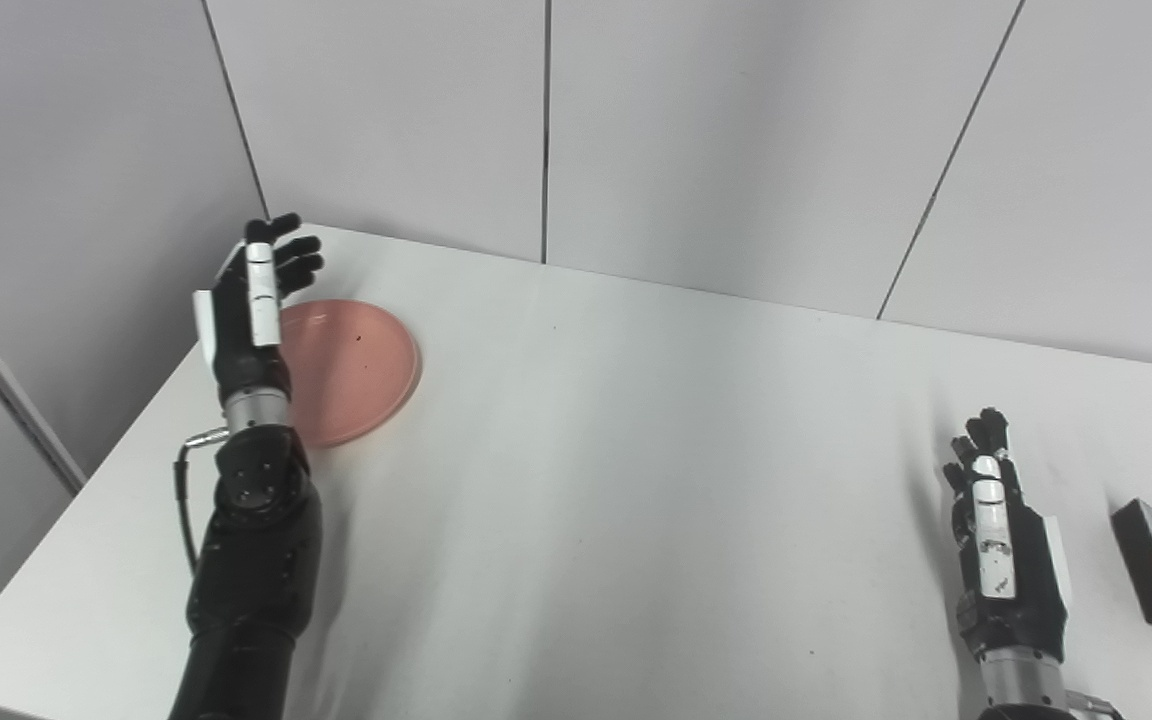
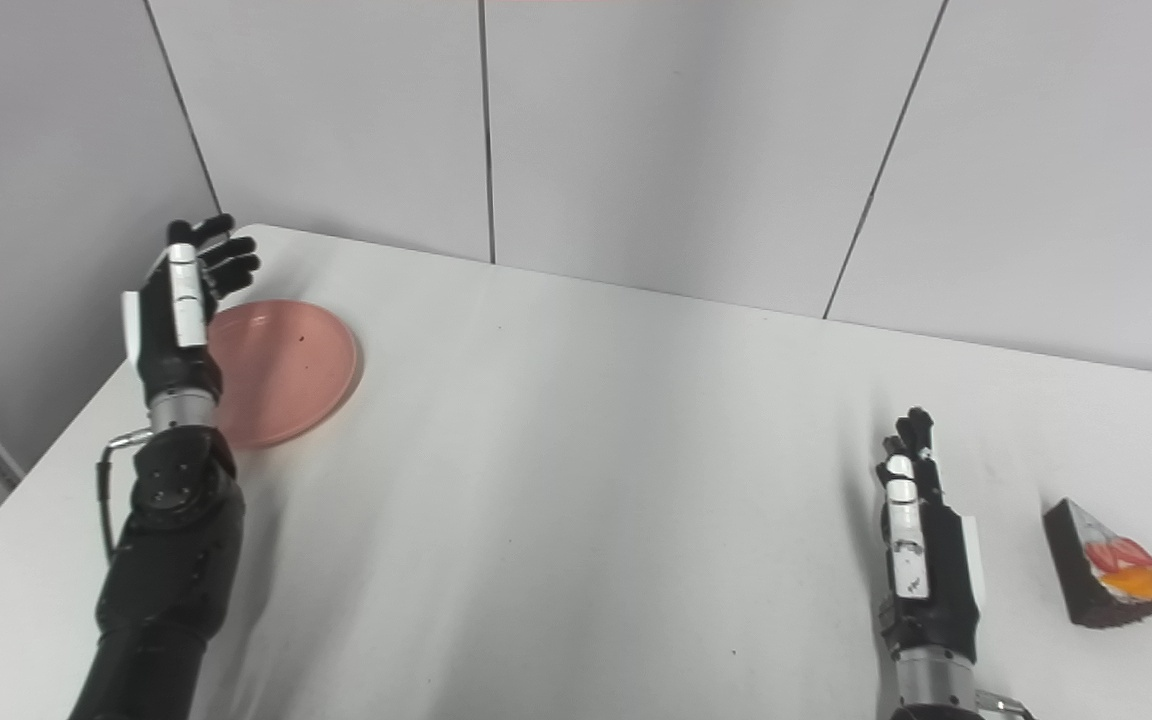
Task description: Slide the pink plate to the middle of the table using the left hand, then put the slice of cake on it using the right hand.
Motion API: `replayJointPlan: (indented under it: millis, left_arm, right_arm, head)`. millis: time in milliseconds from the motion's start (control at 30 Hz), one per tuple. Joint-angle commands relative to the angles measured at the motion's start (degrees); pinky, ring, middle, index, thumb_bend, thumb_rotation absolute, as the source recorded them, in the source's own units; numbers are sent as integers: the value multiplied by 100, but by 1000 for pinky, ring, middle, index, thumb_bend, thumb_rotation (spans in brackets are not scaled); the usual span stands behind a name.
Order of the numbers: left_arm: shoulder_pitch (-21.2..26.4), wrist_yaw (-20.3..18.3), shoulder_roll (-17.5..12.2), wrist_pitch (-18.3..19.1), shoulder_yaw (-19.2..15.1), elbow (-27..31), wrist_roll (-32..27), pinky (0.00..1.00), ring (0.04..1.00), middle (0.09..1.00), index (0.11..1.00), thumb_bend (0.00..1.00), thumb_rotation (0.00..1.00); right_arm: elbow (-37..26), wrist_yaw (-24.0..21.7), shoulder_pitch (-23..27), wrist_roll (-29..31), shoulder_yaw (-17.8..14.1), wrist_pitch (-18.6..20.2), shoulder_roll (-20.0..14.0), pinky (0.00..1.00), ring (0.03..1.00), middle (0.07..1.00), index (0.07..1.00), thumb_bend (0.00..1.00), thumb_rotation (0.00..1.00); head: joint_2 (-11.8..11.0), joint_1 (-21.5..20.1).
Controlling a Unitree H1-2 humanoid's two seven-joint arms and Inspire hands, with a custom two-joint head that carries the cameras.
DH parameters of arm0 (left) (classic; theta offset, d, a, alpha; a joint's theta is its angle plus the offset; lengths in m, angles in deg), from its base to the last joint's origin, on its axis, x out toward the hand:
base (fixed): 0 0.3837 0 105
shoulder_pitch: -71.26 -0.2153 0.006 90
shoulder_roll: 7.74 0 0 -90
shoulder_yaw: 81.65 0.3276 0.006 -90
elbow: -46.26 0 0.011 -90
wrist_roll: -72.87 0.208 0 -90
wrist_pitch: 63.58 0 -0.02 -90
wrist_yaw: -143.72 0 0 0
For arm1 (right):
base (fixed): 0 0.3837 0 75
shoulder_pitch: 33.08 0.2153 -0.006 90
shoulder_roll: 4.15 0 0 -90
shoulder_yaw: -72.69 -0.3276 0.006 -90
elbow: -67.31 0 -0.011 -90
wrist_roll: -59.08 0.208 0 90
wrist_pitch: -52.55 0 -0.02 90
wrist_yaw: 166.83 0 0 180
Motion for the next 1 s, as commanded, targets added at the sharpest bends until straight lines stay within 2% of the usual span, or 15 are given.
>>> replayJointPlan:
  millis: [0, 67, 167, 267, 367, 600, 733, 833, 967]
  left_arm:
    - [202, 167, -200, -177, -76, 22, 103, 738, 625, 614, 641, 767, 1000]
    - [206, 240, -277, -271, -192, -69, 13, 791, 640, 617, 639, 767, 1000]
    - [185, 312, -428, -246, -344, -221, -84, 817, 661, 627, 648, 784, 1000]
    - [137, 267, -583, -229, -441, -345, -166, 715, 666, 656, 676, 797, 1000]
    - [95, 133, -737, -294, -512, -545, -343, 693, 685, 676, 687, 803, 1000]
    - [-36, -140, -955, -191, -403, -744, -467, 759, 765, 756, 759, 845, 1000]
    - [-43, -206, -997, -203, -438, -876, -581, 780, 777, 763, 768, 858, 1000]
    - [-56, -289, -1009, -57, -449, -916, -687, 802, 776, 760, 770, 866, 1000]
    - [-63, -497, -1018, 130, -443, -977, -882, 781, 790, 778, 785, 896, 1000]
  right_arm:
    - [-42, -74, -115, 51, -19, -69, -20, 1000, 997, 1000, 1000, 389, 904]
    - [-50, -83, -109, 68, -23, -68, -26, 1000, 1000, 1000, 1000, 374, 912]
    - [-69, -69, -101, 58, -35, -40, -27, 1000, 999, 1000, 1000, 349, 928]
    - [-90, -52, -103, 71, -53, 4, -20, 1000, 998, 1000, 1000, 341, 910]
    - [-110, -50, -97, 127, -80, -19, 1, 1000, 995, 1000, 1000, 321, 890]
    - [-112, -51, -81, 224, -132, -24, 19, 1000, 992, 1000, 1000, 316, 828]
    - [-116, -22, -71, 263, -156, -32, 49, 1000, 989, 1000, 996, 328, 795]
    - [-123, 8, -71, 221, -156, -50, 62, 1000, 980, 996, 991, 321, 778]
    - [-176, -19, -84, 207, -125, 16, 31, 1000, 992, 1000, 1000, 336, 817]
  head:
    - [4, -5]
    - [-1, 19]
    - [-13, 60]
    - [-22, 85]
    - [-14, 112]
    - [-6, 138]
    - [-5, 142]
    - [-8, 144]
    - [4, 119]
